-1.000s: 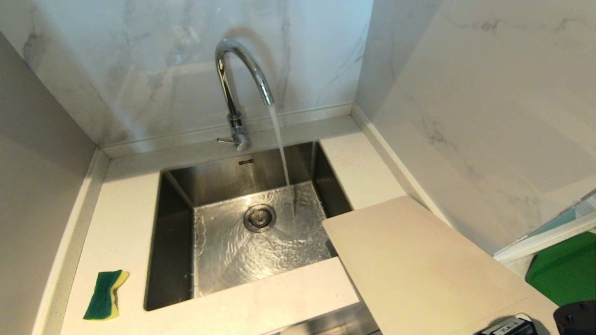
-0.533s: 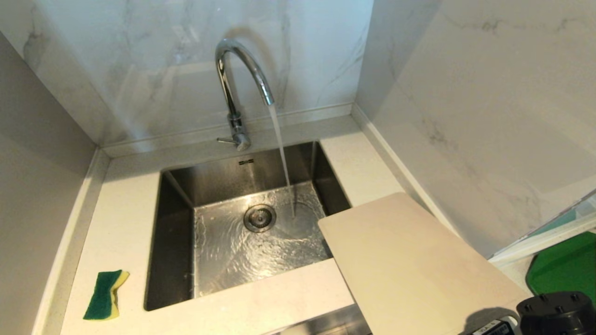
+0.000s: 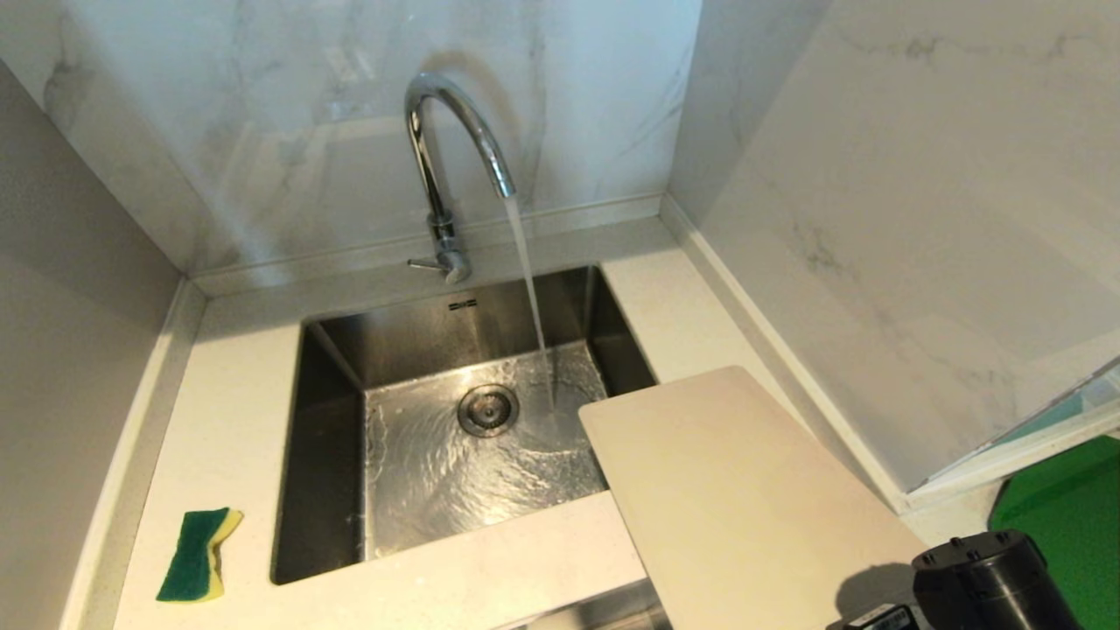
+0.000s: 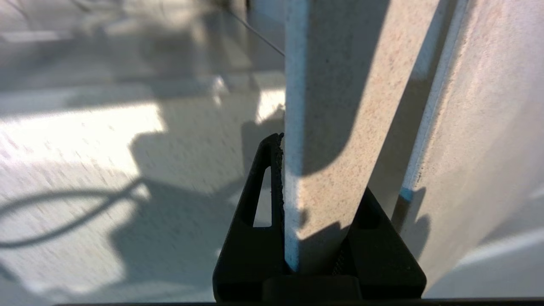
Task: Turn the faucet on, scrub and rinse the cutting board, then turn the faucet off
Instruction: Put down the cutting board
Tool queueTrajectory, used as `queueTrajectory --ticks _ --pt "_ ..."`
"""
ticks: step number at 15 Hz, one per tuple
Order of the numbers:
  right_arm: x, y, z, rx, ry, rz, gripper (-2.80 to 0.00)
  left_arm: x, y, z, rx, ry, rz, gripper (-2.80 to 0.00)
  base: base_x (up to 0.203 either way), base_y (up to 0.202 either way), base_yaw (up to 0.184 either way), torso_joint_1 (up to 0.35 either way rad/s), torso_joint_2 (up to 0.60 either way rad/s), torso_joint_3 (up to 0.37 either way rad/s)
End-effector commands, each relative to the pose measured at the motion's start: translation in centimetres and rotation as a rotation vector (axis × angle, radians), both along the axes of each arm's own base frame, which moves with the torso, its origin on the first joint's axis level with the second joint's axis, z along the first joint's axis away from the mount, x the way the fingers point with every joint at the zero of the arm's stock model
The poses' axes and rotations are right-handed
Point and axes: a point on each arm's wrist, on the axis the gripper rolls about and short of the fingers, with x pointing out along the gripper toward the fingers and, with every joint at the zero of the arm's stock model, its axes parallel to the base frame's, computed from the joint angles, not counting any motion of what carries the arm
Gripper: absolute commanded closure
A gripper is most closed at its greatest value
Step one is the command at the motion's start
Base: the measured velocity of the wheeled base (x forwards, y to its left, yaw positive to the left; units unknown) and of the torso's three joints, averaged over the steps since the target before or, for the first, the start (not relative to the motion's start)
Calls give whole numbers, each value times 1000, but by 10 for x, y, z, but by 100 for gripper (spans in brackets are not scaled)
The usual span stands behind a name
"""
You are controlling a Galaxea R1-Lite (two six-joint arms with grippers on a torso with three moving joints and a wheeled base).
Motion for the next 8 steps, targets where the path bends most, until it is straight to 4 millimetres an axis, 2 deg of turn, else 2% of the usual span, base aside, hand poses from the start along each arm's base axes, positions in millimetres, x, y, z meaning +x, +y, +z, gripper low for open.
queueTrajectory --ticks 1,8 --pt "2 1 -7 -5 45 -11 0 0 0 -1 3 1 0 0 0 0 0 0 0 0" --pt "1 -4 -15 -19 107 -43 0 0 0 -1 19 3 -1 0 0 0 0 0 0 0"
